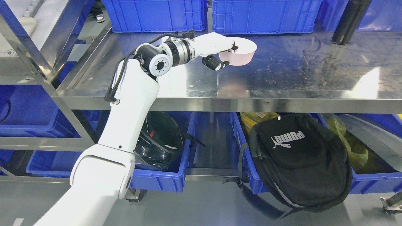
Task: Stack pink IKEA bowl on shelf middle layer
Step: 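Lift the pink bowl off the shelf with the left hand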
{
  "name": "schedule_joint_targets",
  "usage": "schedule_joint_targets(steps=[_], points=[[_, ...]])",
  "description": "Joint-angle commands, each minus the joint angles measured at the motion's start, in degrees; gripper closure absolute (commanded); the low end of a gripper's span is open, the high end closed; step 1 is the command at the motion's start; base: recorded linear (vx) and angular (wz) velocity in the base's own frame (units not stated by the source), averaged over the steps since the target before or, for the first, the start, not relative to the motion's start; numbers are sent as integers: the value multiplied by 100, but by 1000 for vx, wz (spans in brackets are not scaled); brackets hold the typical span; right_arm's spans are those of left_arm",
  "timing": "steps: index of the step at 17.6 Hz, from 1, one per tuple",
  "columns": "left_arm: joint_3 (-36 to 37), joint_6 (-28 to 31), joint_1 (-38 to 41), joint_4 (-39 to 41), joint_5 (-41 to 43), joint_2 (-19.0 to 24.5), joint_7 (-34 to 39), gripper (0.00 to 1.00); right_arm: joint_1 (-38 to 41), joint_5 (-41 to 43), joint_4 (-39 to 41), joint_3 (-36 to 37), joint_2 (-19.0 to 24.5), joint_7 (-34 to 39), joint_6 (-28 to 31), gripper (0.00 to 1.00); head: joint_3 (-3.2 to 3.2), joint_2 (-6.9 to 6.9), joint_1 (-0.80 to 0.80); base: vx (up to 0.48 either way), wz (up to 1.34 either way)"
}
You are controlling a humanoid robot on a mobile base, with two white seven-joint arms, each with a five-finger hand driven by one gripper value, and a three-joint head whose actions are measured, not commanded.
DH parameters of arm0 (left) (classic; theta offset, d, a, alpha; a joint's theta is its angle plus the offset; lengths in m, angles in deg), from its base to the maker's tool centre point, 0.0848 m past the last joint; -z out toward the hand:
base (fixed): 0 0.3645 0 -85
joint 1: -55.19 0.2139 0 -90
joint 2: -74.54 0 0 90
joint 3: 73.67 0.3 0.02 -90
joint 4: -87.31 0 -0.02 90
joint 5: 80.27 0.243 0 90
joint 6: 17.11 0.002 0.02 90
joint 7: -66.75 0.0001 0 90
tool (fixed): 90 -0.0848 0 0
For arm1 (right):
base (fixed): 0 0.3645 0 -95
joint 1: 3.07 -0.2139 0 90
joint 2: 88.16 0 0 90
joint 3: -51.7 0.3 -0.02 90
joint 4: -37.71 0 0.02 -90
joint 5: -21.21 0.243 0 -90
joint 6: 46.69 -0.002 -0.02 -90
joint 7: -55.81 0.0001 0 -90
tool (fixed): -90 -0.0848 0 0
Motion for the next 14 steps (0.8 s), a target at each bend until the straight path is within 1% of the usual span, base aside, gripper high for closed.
schedule_joint_targets(steps=[1, 5, 7, 11, 13, 14], points=[[-853, -264, 642, 1580, -896, 96, -69, 99, 132, 0, 100, 0, -100, 0, 4, 0, 0, 0, 0, 0, 0], [-791, -272, 1285, 2128, -994, 96, -60, 98, 132, 0, 100, 0, -100, 0, 4, 0, 0, 0, 0, 1, 3], [-686, -648, 1365, 2234, -1108, 96, -51, 99, 132, 0, 100, 0, -100, 0, 4, 0, 0, 0, 0, 7, 22], [-659, -896, 1716, 2374, -1117, 96, -34, 99, 132, 0, 100, 0, -100, 0, 4, 0, 0, 0, 0, -9, 117], [-677, -1185, 1848, 2401, -1135, 96, -16, 98, 132, 0, 100, 0, -100, 0, 4, 0, 0, 0, 0, -23, 390], [-685, -1221, 1875, 2410, -1135, 96, 1, 98, 132, 0, 100, 0, -100, 0, 4, 0, 0, 0, 0, -20, 585]])
